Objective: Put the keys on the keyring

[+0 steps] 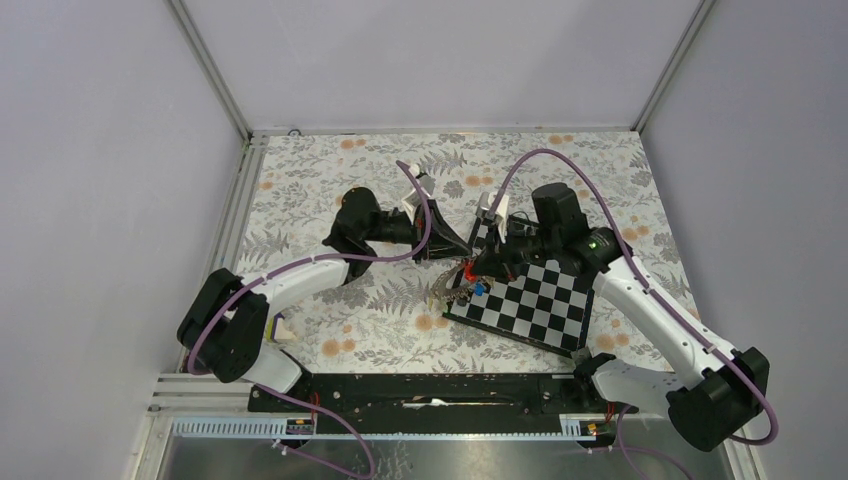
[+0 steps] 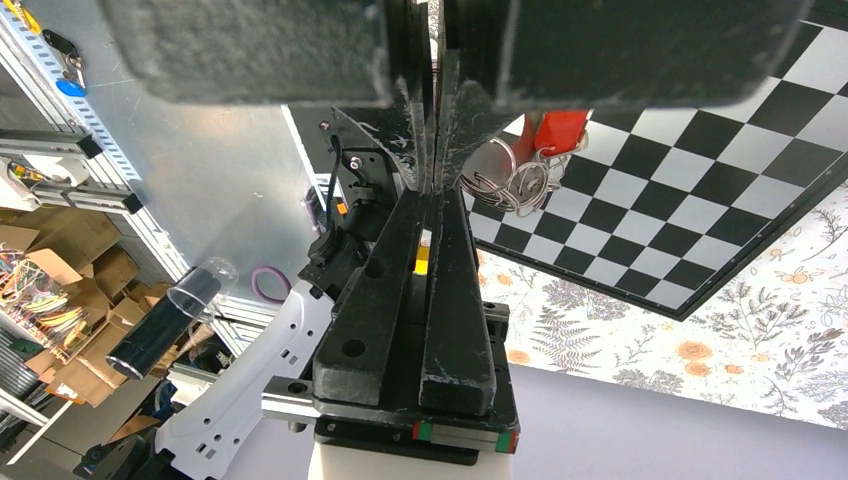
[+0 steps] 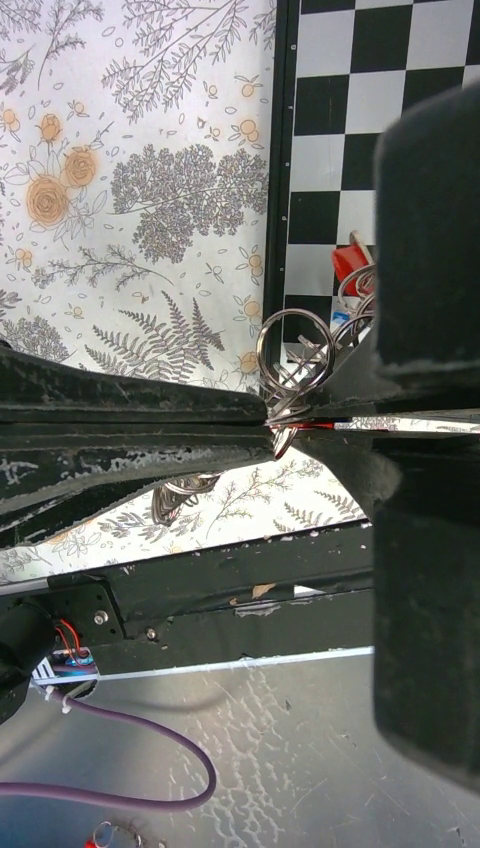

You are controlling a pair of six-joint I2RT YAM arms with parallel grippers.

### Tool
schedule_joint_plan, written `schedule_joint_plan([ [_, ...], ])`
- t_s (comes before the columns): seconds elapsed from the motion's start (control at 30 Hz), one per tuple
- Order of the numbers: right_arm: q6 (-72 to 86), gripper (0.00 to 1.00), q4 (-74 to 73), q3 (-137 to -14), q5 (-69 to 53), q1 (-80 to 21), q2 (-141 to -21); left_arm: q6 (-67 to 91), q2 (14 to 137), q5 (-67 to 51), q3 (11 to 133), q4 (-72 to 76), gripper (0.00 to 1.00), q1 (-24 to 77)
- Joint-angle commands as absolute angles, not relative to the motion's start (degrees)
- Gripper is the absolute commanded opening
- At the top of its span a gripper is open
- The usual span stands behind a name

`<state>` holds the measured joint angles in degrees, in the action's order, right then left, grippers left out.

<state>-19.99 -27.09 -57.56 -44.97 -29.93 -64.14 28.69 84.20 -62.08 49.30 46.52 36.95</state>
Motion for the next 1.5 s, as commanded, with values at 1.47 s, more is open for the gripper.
schedule_joint_plan([
  [1.47, -21.9, 0.00, -28.9, -57.5, -41.1, -28.1, -59.9, 17.3, 80.8, -64.2, 50.9, 39.6, 0.00, 36.7],
])
